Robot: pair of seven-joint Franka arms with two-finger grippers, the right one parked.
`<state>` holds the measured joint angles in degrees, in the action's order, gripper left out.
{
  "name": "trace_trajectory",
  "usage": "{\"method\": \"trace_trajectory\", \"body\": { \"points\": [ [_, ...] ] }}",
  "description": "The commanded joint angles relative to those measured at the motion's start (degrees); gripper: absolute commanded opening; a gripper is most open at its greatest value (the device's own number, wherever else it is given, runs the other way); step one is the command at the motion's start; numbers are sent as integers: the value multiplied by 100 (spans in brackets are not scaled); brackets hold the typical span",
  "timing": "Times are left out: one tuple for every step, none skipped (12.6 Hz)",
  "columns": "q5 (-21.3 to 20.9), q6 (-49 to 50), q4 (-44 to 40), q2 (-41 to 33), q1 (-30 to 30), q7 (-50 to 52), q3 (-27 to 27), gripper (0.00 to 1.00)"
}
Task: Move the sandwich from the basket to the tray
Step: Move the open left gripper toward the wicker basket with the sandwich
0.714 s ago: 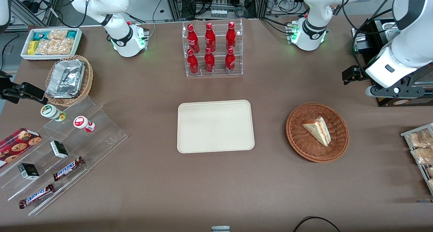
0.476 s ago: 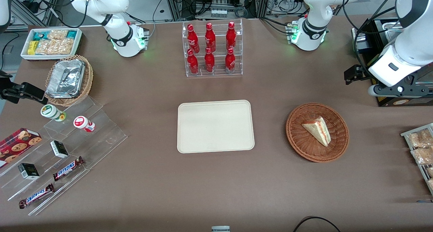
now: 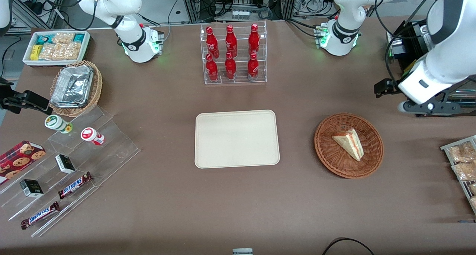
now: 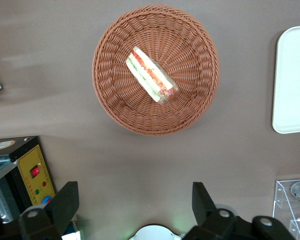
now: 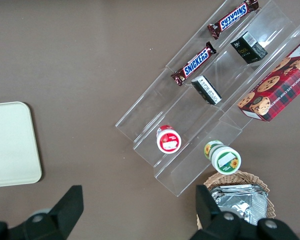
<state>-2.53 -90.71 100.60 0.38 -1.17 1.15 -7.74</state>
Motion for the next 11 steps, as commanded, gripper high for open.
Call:
{"method": "trace_trajectory", "body": {
  "points": [
    [77, -813, 835, -90, -67, -106, 0, 100],
    [77, -1182, 1117, -91, -67, -106, 0, 100],
    [77, -1464, 1311, -73, -67, -106, 0, 100],
    [77, -1815, 1531, -47, -67, -106, 9, 100],
    [77, -2184, 1777, -29, -67, -98, 9, 100],
    [77, -2545, 2023, -20, -189, -98, 27, 100],
    [77, -2879, 2260, -20, -286, -98, 27, 100],
    [77, -3152, 2428, -12, -287, -71, 27, 100],
    [77, -3337, 2499, 41, -296, -2, 27, 100],
    [77, -3391, 2491, 137, -296, 77, 35, 100],
    [86, -3514, 2482, 216, -304, 426, 36, 100]
  ]
}}
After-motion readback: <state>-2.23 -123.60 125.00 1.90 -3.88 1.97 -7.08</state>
